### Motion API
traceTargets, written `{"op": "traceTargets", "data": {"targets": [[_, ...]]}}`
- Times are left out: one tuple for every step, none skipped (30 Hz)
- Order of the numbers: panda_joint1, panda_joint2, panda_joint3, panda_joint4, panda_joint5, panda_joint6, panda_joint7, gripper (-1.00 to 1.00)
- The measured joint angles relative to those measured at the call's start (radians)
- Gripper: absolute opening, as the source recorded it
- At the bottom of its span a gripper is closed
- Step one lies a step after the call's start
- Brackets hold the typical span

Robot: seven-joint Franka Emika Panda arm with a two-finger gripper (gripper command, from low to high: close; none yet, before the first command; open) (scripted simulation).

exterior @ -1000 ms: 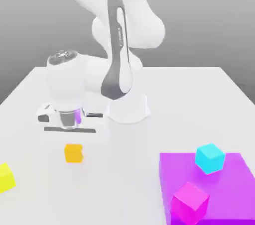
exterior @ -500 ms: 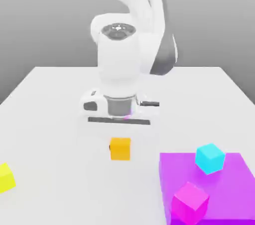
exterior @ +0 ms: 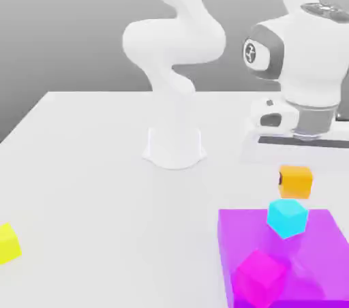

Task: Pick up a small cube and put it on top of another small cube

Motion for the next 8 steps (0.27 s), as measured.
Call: {"op": "traceTargets", "data": {"targets": [[-0.001, 0.0, 0.0, 0.0, 0.0, 0.0, 0.0, 1.0], [-0.002, 0.0, 0.0, 0.0, 0.0, 0.0, 0.0, 1.0], [-0.002, 0.0, 0.0, 0.0, 0.0, 0.0, 0.0, 1.0], [-0.002, 0.0, 0.0, 0.0, 0.0, 0.0, 0.0, 1.0], [-0.003, 0.0, 0.0, 0.0, 0.0, 0.0, 0.0, 1.0], [-0.003, 0.009, 0.001, -0.002, -0.007, 0.01, 0.005, 1.0], [-0.006, -0.003, 0.004, 0.0, 0.0, -0.003, 0.001, 1.0], [-0.002, -0.025, 0.003, 0.005, 0.013, -0.029, -0.009, 1.0]]}}
